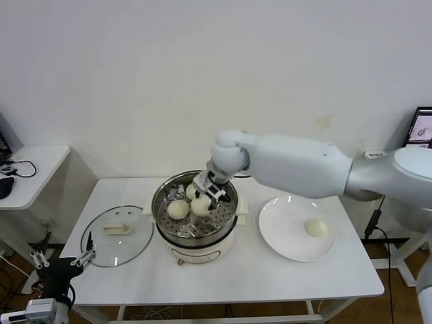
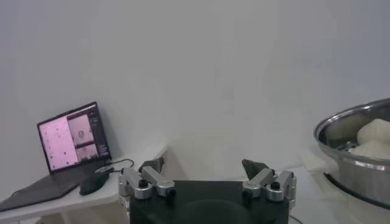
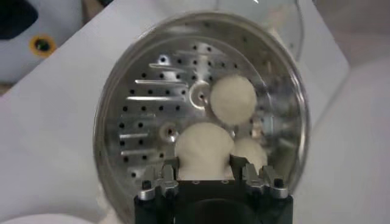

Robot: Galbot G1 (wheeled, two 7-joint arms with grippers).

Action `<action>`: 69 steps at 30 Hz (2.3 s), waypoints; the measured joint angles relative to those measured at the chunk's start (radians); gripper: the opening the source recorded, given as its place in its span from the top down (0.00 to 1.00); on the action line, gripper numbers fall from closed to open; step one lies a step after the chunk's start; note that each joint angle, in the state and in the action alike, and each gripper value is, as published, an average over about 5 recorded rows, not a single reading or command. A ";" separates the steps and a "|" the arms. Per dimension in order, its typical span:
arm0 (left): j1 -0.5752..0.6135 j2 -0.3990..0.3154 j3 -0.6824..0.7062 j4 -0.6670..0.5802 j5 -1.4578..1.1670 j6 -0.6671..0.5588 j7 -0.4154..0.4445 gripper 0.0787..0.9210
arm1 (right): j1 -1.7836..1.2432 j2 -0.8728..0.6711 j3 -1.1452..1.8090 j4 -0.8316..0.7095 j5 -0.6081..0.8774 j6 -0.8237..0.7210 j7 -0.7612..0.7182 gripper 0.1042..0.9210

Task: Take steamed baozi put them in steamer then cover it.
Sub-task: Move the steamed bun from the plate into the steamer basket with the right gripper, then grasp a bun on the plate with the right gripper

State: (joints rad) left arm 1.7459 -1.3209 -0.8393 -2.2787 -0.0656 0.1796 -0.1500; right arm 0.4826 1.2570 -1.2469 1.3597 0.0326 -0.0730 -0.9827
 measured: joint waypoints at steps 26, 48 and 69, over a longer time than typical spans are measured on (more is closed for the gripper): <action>-0.002 -0.009 0.000 0.001 0.001 -0.001 0.000 0.12 | 0.001 0.022 -0.066 0.038 -0.092 0.220 0.049 0.42; -0.016 0.018 0.016 0.004 0.001 0.000 0.001 0.12 | 0.086 -0.108 0.025 0.029 0.001 0.136 -0.030 0.12; -0.038 0.064 0.074 0.029 0.018 0.002 0.005 0.12 | -0.120 -0.583 0.268 0.080 -0.086 -0.120 -0.122 0.12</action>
State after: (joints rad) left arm 1.7082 -1.2572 -0.7650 -2.2496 -0.0474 0.1817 -0.1452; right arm 0.3624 0.6744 -0.9793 1.4394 -0.0533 -0.1932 -1.1049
